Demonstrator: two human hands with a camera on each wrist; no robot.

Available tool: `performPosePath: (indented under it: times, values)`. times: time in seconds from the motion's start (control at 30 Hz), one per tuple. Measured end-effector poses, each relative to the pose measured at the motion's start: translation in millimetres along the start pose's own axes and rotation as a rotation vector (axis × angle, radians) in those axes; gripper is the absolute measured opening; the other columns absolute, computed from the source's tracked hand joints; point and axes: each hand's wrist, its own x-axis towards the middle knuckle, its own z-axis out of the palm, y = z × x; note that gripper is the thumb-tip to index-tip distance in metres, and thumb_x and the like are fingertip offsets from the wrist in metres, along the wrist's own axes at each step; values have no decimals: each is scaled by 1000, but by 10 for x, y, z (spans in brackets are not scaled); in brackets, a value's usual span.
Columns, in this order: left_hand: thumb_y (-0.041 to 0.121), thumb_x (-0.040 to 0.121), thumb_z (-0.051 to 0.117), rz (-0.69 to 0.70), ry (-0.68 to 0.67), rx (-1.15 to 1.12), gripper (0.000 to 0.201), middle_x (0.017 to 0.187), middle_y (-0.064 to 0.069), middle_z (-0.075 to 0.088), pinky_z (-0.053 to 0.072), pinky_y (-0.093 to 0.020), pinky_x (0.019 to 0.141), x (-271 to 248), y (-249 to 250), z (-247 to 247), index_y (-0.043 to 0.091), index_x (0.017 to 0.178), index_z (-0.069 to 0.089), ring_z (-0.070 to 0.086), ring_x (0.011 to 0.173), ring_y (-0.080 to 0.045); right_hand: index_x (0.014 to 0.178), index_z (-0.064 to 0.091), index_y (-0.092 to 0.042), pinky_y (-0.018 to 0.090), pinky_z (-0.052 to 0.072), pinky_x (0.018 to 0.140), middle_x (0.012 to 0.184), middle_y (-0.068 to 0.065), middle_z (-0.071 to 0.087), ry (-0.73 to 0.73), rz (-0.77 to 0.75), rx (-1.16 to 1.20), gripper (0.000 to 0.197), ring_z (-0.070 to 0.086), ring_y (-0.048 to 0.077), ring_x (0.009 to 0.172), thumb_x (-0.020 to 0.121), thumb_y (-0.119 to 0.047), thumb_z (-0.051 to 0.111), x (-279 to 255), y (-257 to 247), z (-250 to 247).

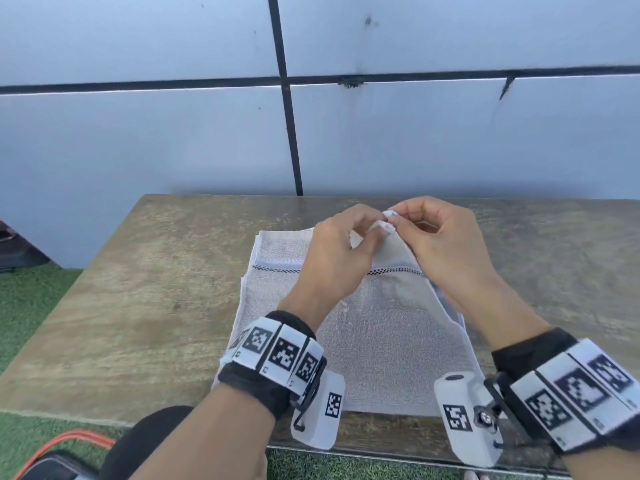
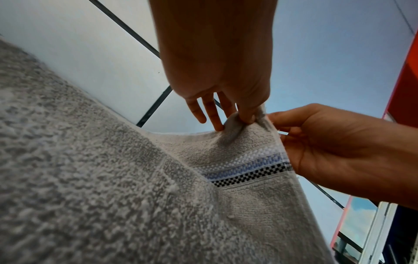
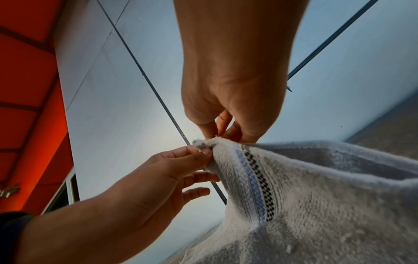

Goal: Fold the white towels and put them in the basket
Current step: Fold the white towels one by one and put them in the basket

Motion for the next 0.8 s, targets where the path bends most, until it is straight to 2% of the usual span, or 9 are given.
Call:
performPosePath:
  times: [0.1,0.3,0.43,0.6,0.8]
  values:
    - [21,96,66,-16,2,-34,8,79,9,70,38,-8,73,-4,-2,-17,17,92,71,62,78,-8,84,76,-21,28,58,76,81,-4,76,11,40,21,5,72,15,81,86,-17,75,70,3,2]
    - [24,95,66,-41,62,-22,10,74,10,67,39,-9,67,20,-71,-94,18,88,71,59,70,-2,83,76,-22,21,56,76,82,-7,77,-13,35,21,10,72,8,79,86,-13,75,115,0,2]
    - [23,93,69,-46,74,-70,7,75,2,69,41,-12,67,34,-50,-86,18,90,69,60,68,-7,87,76,-19,33,59,85,84,-4,77,-28,50,22,8,73,13,83,87,-11,74,116,0,-2]
    - [25,93,70,-57,81,-66,7,73,2,69,43,-14,67,36,-54,-65,20,88,69,62,68,-10,92,78,-17,45,58,90,87,-2,78,-66,57,27,11,75,17,86,89,-9,71,101,4,-34]
    - [26,92,70,-66,84,-31,7,70,4,69,42,-12,66,35,-48,-57,23,86,69,62,68,-8,91,77,-18,41,59,88,84,-4,78,-60,50,8,12,74,13,83,89,-9,70,89,7,-42]
